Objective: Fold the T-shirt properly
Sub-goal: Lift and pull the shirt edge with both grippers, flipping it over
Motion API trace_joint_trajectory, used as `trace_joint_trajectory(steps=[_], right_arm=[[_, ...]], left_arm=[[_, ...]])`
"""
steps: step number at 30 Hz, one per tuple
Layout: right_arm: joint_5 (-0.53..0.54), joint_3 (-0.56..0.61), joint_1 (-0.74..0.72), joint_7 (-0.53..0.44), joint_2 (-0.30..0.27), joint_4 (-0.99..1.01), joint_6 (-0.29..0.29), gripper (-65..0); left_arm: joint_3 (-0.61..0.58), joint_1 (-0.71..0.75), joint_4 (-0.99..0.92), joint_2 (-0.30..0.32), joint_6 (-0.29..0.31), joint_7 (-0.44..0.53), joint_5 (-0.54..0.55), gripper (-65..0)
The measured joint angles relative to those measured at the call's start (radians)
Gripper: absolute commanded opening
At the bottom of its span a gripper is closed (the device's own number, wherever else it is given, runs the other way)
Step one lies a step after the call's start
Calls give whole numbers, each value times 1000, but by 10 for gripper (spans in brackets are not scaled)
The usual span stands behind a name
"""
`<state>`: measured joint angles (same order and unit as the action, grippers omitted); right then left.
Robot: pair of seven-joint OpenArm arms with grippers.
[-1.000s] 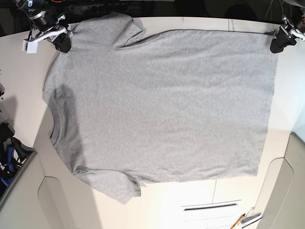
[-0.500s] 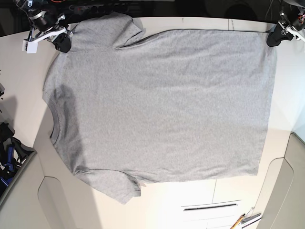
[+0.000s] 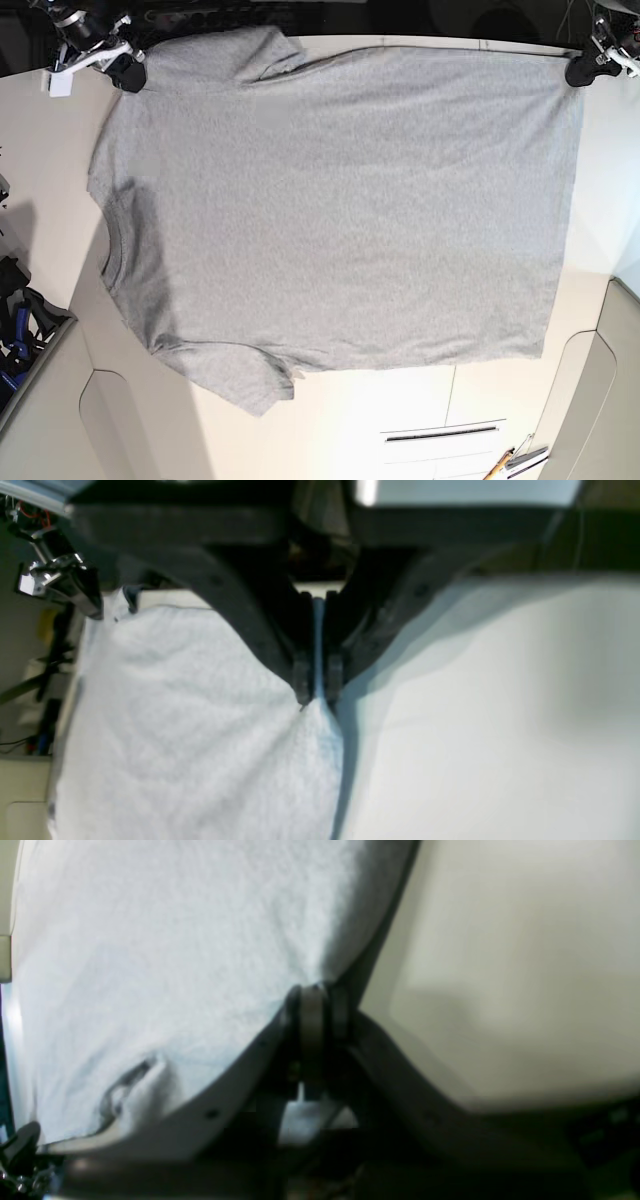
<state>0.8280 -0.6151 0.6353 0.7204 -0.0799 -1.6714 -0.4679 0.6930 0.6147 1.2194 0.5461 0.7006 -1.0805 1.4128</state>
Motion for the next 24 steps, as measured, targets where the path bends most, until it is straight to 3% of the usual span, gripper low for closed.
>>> trace_joint_trajectory(steps=[5,14,20,24], right_arm=[[124,-59,77,53,0,0,-53,-650],[309,-129,159,116,1,-47,-109,-650],[325,-132,132,119,5,-167,-113,-650],[239,-132,37,105,5,-190,-118,-650]], left_arm=[[63,24,-2,0,-4,-94,50,-650],[113,75,15,-3,-4,-106,48,-650],[114,60,103,-4,-5,-40,46,-650],[114,-20,140,-3,-5,-41,47,-650]])
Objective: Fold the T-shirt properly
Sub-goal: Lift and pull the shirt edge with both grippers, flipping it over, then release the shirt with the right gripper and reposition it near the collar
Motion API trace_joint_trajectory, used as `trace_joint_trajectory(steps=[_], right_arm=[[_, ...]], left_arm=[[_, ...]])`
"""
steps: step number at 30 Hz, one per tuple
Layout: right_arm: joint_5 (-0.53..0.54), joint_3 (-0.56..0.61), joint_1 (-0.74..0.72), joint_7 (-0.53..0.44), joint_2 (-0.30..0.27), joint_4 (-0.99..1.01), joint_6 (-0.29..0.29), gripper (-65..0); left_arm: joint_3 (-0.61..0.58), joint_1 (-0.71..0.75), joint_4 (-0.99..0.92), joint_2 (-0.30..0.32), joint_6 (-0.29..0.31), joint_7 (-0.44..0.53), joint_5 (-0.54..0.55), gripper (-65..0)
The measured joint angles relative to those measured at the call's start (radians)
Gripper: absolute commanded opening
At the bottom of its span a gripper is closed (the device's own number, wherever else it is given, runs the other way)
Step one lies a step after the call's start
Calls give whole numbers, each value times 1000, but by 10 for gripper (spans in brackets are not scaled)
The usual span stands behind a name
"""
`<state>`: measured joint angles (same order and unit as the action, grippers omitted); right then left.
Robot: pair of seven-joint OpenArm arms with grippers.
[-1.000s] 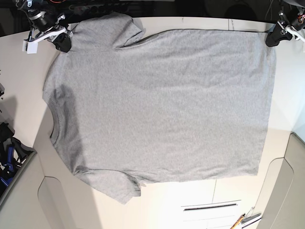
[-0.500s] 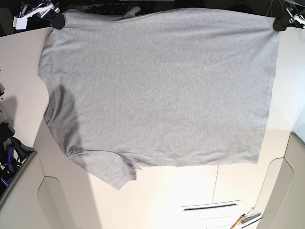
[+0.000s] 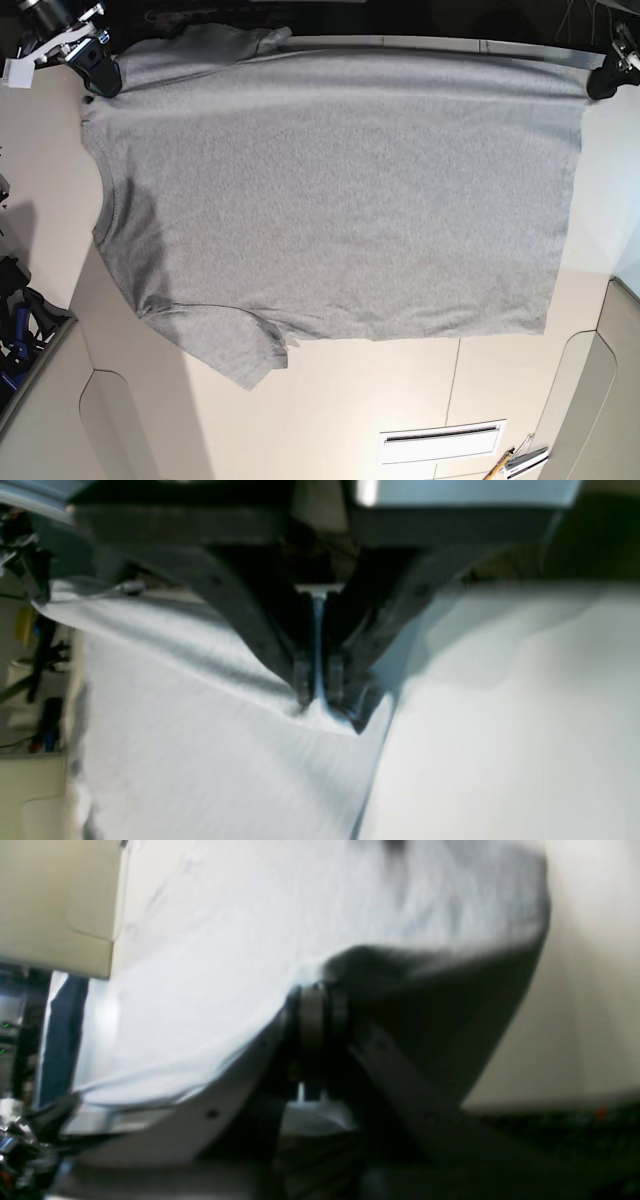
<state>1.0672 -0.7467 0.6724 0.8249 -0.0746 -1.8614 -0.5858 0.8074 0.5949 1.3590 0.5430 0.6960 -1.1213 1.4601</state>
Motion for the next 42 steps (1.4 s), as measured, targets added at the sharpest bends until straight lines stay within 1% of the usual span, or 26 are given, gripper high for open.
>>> trace_joint_trajectory(steps=[3,5,9,12,15,18,21,24,28,31,42], right_arm=[[-84,13,-73,-27,0,3,1,-650],[-126,42,-120,-55,0,8,-1,-650],[-254,135,-205,-69,0,39,9,-650],[-354,208,-266,-123,0,63,11,-650],[-440,248,-307,-171,0,98,20,-650],[-494,262,-352,-173,0,129,31,-650],[-507,262,-396,-175,-3,164,32,-650],[-510,263,-423,-177,-13,214,31,-650],[-512,263,-457,-175,-31,298,32,-650],[-512,269,-486,-182,-33,348,32,-650],[-511,298,-490,-204,-33,364,31,-650]], left_arm=[[-2,-72,2,-1,0,3,0,-650],[-3,-106,2,-2,0,23,-13,-650],[-32,-160,2,0,-2,107,-125,-650],[-79,-180,2,0,-3,155,-193,-650],[-114,-189,2,0,-3,178,-237,-650],[-122,-189,2,-3,-3,206,-245,-650],[-122,-195,2,-2,-3,229,-245,-650],[-122,-196,2,-2,-3,232,-248,-650],[-122,-196,2,-3,-3,247,-308,-650],[-122,-196,2,-2,-3,248,-316,-650],[-122,-196,2,-3,-3,255,-318,-650]])
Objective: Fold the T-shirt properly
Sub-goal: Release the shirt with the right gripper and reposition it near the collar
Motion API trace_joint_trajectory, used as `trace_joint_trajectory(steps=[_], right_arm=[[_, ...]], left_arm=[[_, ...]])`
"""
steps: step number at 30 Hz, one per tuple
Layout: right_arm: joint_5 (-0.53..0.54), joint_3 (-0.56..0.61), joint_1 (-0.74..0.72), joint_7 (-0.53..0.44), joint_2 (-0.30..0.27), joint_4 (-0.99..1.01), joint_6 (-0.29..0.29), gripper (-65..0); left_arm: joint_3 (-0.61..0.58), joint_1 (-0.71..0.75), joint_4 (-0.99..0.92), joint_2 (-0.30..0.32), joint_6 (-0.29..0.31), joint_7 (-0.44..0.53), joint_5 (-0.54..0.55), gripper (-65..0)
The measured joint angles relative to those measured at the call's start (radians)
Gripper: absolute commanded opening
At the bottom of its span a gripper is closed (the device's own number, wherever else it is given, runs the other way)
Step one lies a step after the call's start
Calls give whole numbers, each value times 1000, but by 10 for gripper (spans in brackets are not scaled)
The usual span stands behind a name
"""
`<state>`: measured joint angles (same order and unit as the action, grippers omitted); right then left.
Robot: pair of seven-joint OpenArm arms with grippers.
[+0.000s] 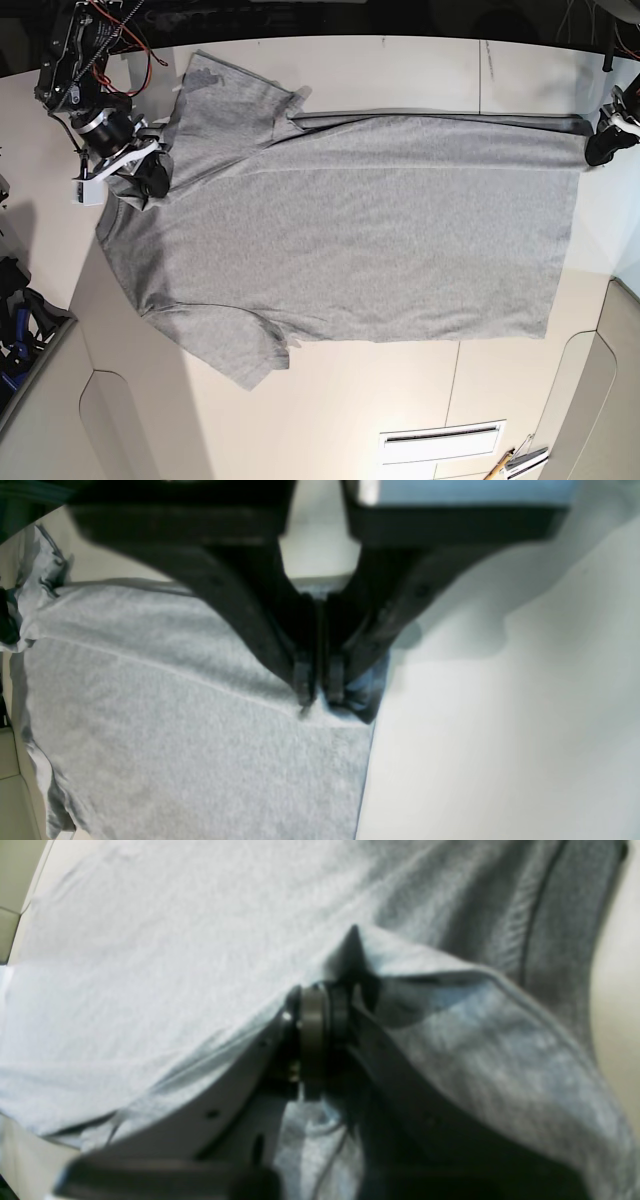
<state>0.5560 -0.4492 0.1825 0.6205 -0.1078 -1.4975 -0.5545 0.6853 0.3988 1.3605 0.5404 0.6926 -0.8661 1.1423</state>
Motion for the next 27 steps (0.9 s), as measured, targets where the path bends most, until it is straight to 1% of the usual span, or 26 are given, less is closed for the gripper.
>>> trace_joint_trajectory(steps=[2,3,4,5,6,7,8,9,14,16,18,21,24,27], right_arm=[[0,0,0,0,0,0,0,-650],[0,0,0,0,0,0,0,-616],[0,0,0,0,0,0,0,-534],[0,0,0,0,0,0,0,-453],[4,0,0,0,0,0,0,-394],[8,0,0,0,0,-1,0,-365],[8,0,0,0,0,-4,0,-364],[7,0,0,1,0,-11,0,-365],[5,-21,1,23,-1,-140,2,-366],[9,-34,3,79,-2,-227,0,-366],[3,-49,3,165,-3,-316,1,-366],[9,-69,6,263,-3,-436,-2,-366],[30,-75,57,273,-6,-525,-2,-366],[101,-77,162,311,-5,-571,1,-366]], left_arm=[[0,0,0,0,0,0,0,-650],[0,0,0,0,0,0,0,-650],[0,0,0,0,0,0,0,-650],[0,0,0,0,0,0,0,-592],[0,0,0,0,0,0,0,-507],[0,0,0,0,0,2,-1,-441],[0,0,0,0,0,3,-1,-402],[0,0,0,0,0,3,-2,-395],[0,0,0,0,0,4,-1,-395],[0,0,0,0,0,3,-1,-395],[0,0,0,0,0,4,-1,-395],[0,0,0,0,0,4,-1,-395],[0,0,0,0,0,3,-1,-395],[0,0,0,0,0,4,-1,-395]])
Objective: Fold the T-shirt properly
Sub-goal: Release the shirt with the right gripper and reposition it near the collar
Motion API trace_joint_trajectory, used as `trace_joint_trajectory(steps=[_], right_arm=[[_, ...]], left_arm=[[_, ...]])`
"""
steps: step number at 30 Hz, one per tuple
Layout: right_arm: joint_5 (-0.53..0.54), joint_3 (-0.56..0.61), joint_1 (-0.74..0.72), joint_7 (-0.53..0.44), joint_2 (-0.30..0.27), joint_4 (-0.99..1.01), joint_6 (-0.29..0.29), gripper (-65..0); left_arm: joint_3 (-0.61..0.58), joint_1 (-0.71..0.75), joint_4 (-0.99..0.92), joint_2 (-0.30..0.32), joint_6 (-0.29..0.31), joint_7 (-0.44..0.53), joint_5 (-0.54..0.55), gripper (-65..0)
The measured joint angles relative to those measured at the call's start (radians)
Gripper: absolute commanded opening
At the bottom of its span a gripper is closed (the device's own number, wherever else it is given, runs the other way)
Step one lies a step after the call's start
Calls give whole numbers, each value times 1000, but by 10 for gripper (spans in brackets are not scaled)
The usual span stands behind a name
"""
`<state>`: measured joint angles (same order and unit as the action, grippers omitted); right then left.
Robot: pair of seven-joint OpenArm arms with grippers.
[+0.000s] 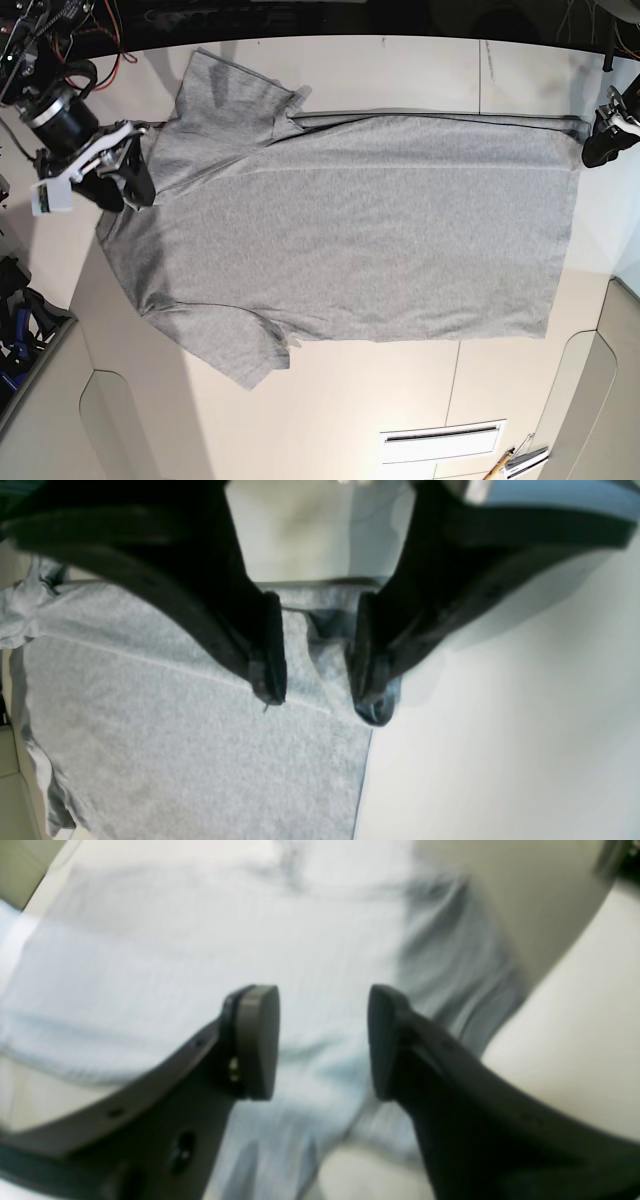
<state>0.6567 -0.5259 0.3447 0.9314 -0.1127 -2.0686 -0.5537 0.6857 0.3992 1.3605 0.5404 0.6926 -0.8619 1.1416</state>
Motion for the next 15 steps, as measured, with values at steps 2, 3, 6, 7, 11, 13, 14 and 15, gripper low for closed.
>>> trace_joint_trajectory(steps=[2,3,6,7,11,13,14,15], right_arm=[[23,0,65,15,10,-10,-1,-366],[29,0,98,13,15,-10,-4,-366],[27,0,193,12,37,-2,-2,-366],[27,0,220,12,48,6,-3,-366],[35,0,257,-7,74,100,-5,-366],[35,0,249,-34,74,185,-6,-366],[35,0,241,-48,74,231,-6,-366],[39,0,229,-60,74,276,-10,-366]], left_arm=[[0,0,0,0,0,0,0,-395],[0,0,0,0,0,-1,0,-395],[0,0,0,0,0,0,0,-395],[0,0,0,0,0,0,0,-395],[0,0,0,0,0,-1,23,-395],[0,0,0,0,0,0,28,-395],[0,0,0,-1,0,-1,29,-395],[0,0,0,-3,0,-1,29,-395]])
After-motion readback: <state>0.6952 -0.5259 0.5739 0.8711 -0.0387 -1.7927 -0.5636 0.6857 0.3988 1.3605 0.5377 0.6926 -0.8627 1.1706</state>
